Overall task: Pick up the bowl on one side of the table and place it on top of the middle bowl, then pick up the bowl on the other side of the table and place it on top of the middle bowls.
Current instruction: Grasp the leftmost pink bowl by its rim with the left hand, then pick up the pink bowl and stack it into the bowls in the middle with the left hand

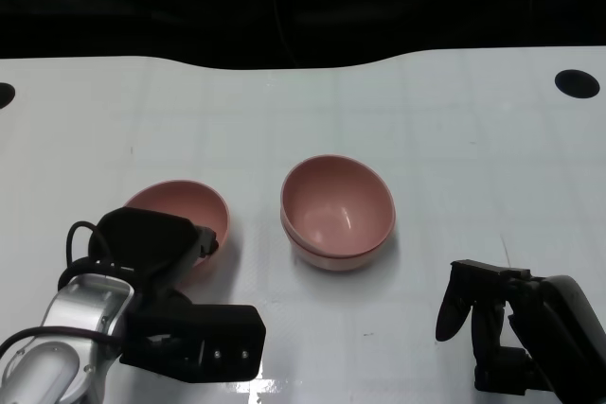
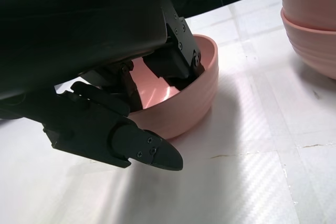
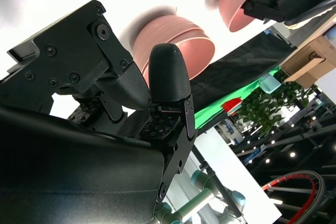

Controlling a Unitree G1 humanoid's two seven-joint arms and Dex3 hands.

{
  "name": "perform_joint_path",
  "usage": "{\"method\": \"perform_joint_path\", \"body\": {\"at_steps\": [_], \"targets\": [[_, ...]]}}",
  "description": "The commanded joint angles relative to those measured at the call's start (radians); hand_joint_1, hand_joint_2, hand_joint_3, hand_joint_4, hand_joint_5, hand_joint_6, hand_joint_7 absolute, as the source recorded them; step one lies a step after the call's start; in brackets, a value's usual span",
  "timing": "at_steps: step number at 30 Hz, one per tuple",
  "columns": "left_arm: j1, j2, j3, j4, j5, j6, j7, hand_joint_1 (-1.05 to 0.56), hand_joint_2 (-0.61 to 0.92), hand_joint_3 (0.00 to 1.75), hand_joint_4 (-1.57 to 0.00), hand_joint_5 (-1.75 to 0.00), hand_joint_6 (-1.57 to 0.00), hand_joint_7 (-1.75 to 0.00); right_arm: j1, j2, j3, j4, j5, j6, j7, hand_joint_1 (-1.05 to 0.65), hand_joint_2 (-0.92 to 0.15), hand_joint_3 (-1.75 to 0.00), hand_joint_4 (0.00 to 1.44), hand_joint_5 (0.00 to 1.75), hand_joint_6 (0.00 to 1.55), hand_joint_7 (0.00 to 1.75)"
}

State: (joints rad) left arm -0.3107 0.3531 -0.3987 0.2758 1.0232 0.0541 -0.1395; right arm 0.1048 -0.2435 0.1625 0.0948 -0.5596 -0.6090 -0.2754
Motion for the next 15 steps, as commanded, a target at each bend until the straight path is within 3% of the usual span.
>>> {"method": "perform_joint_path", "body": {"at_steps": [1,3,4,5,6,7,9,12,15], "targets": [[-0.026,0.022,-0.012,0.041,-0.021,-0.017,0.041,-0.36,0.92,0.13,-0.75,-1.18,-0.99,-0.09,-0.001,-0.002,-0.005,-0.002,0.003,-0.002,-0.007,-0.1,-0.11,-1.68,0.99,1.75,0.83,1.55],[-0.03,0.025,-0.017,0.048,-0.027,-0.019,0.048,-0.36,0.92,0.14,-0.76,-1.18,-1.01,-0.09,-0.001,-0.001,-0.005,-0.002,0.003,-0.003,-0.007,-0.1,-0.11,-1.69,0.99,1.75,0.84,1.55],[-0.032,0.022,-0.009,0.064,-0.037,-0.043,0.116,-0.36,0.92,0.14,-0.76,-1.18,-1.01,-0.09,-0.001,-0.001,-0.005,0.0,0.005,-0.003,-0.006,-0.1,-0.11,-1.69,0.99,1.75,0.84,1.55],[-0.034,0.02,-0.004,0.077,-0.044,-0.062,0.173,-0.32,0.92,0.15,-0.87,-1.46,-1.04,-0.41,0.0,-0.001,-0.005,0.001,0.007,-0.003,-0.005,-0.1,-0.11,-1.69,0.99,1.75,0.84,1.55],[-0.036,0.018,0.001,0.087,-0.052,-0.077,0.225,-0.29,0.92,0.14,-0.92,-1.63,-0.84,-0.97,0.0,-0.001,-0.005,0.002,0.007,-0.002,-0.005,-0.1,-0.12,-1.69,0.98,1.75,0.84,1.54],[-0.038,0.02,0.003,0.09,-0.057,-0.086,0.259,-0.27,0.91,0.12,-0.94,-1.69,-0.77,-1.07,0.0,-0.001,-0.005,0.002,0.007,-0.001,-0.004,-0.1,-0.12,-1.69,0.98,1.75,0.84,1.54],[-0.04,0.026,0.004,0.081,-0.065,-0.086,0.277,-0.26,0.91,0.09,-0.89,-1.73,-0.79,-0.95,0.0,0.0,-0.004,0.001,0.006,0.0,-0.003,-0.1,-0.11,-1.69,0.98,1.75,0.84,1.54],[-0.043,0.031,0.014,0.062,-0.084,-0.095,0.298,-0.23,0.92,0.12,-0.83,-1.74,-0.71,-1.25,-0.002,0.001,-0.003,0.004,0.006,0.001,-0.004,-0.1,-0.11,-1.69,0.98,1.75,0.84,1.53],[-0.048,0.036,0.019,0.044,-0.092,-0.097,0.302,-0.25,0.91,0.22,-0.83,-1.75,-0.74,-1.17,-0.005,0.003,-0.003,0.006,-0.006,0.001,-0.012,-0.1,-0.1,-1.68,0.98,1.75,0.84,1.53]]}}
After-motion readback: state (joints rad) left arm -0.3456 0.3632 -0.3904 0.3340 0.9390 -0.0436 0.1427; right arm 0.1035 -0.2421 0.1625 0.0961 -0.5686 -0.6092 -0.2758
